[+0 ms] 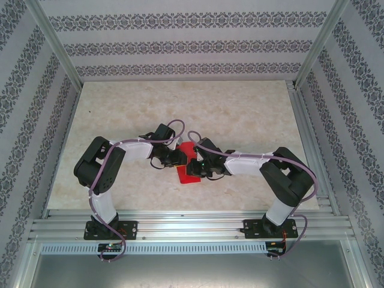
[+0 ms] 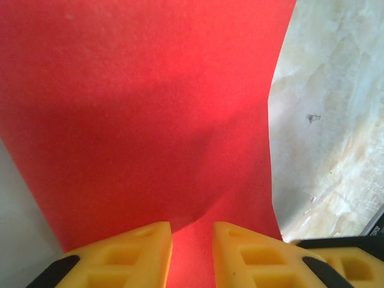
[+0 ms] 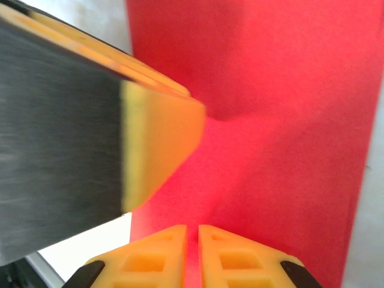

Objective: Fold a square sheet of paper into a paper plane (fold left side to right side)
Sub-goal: Hold the square sheet of paper at the center of the table, then first fold the square sheet of paper in half at the center of the table.

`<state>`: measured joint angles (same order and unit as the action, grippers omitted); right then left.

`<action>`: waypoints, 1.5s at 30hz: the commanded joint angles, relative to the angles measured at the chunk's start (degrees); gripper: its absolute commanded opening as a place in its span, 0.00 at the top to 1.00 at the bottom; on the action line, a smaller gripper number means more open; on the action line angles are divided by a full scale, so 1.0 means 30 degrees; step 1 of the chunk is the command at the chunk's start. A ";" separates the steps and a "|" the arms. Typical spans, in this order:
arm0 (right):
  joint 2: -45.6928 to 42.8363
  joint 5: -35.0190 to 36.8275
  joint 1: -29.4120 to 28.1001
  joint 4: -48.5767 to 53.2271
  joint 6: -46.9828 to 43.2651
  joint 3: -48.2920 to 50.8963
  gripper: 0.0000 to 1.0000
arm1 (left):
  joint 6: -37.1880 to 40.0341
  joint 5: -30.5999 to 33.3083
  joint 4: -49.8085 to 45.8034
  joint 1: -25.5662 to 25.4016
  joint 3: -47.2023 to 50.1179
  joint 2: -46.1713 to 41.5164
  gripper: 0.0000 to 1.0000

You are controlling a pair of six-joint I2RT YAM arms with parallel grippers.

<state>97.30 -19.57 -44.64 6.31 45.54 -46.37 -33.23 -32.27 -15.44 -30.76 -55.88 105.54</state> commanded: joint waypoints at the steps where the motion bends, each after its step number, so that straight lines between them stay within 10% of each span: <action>1: 0.0315 0.0501 -0.0113 0.0789 0.0345 0.0305 0.86 | 0.0275 0.1190 -0.1027 -0.0181 0.0586 0.0662 0.74; 45: 0.1523 0.1948 -0.0837 0.4576 -0.0995 0.0808 0.87 | 0.1546 -0.0031 -0.0287 0.3670 -0.5497 0.3463 0.65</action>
<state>98.85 -15.97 -45.78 8.99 43.51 -46.78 -29.98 -36.18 -21.78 -22.13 -70.04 114.67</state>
